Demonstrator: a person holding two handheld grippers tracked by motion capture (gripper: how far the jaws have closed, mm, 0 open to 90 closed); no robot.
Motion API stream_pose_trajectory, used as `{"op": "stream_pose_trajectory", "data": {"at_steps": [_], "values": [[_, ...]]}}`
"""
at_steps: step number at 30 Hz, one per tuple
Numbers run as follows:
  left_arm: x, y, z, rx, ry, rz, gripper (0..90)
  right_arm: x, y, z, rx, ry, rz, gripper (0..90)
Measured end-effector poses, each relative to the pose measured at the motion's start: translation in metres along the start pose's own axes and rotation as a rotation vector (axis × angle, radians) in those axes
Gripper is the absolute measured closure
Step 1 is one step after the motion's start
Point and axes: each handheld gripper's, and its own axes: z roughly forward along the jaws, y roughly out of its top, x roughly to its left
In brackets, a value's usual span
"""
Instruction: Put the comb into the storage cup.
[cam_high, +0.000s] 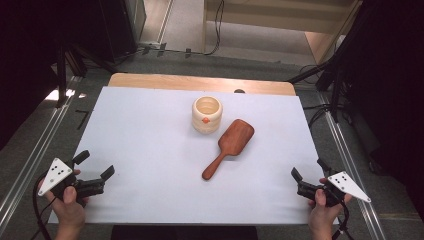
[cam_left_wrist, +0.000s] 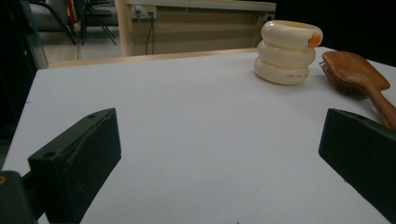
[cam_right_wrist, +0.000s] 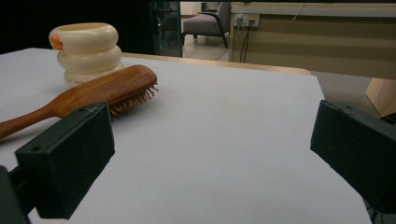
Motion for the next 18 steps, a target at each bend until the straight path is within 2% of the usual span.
{"op": "stream_pose_trajectory", "data": {"at_steps": [1,2,4,6,10,12,13,14,15,18], "values": [[0.000,0.000,0.000,0.000,0.000,0.000,0.0,0.000,0.000,0.000,0.000,0.000,0.000,0.3],[0.000,0.000,0.000,0.000,0.000,-0.001,0.0,0.001,0.001,-0.001,0.005,-0.001,0.001,5.9],[0.000,0.000,0.000,0.000,0.000,-0.003,0.0,0.001,0.002,-0.001,0.007,-0.001,0.003,6.4],[0.000,0.000,0.000,-0.001,0.002,-0.005,0.0,0.004,0.005,-0.001,0.006,0.007,0.018,11.8],[0.000,0.000,0.000,-0.002,0.003,-0.007,0.0,0.012,0.013,0.001,0.035,0.021,-0.016,12.1],[0.000,-0.001,0.000,-0.003,0.002,-0.009,0.0,0.014,0.014,0.002,0.042,0.028,-0.016,12.6],[0.000,0.000,0.000,-0.001,0.004,-0.009,0.0,0.020,0.018,0.003,0.051,0.009,-0.029,14.2],[0.000,0.000,0.000,-0.003,0.004,-0.010,0.0,0.020,0.018,0.003,0.051,0.009,-0.029,14.2],[0.000,0.000,0.000,-0.001,0.004,-0.009,0.0,0.024,0.020,0.004,0.050,0.016,-0.036,18.8],[0.000,0.000,0.000,-0.001,0.003,-0.008,0.0,0.029,0.023,0.004,0.056,0.026,-0.036,20.5]]}}
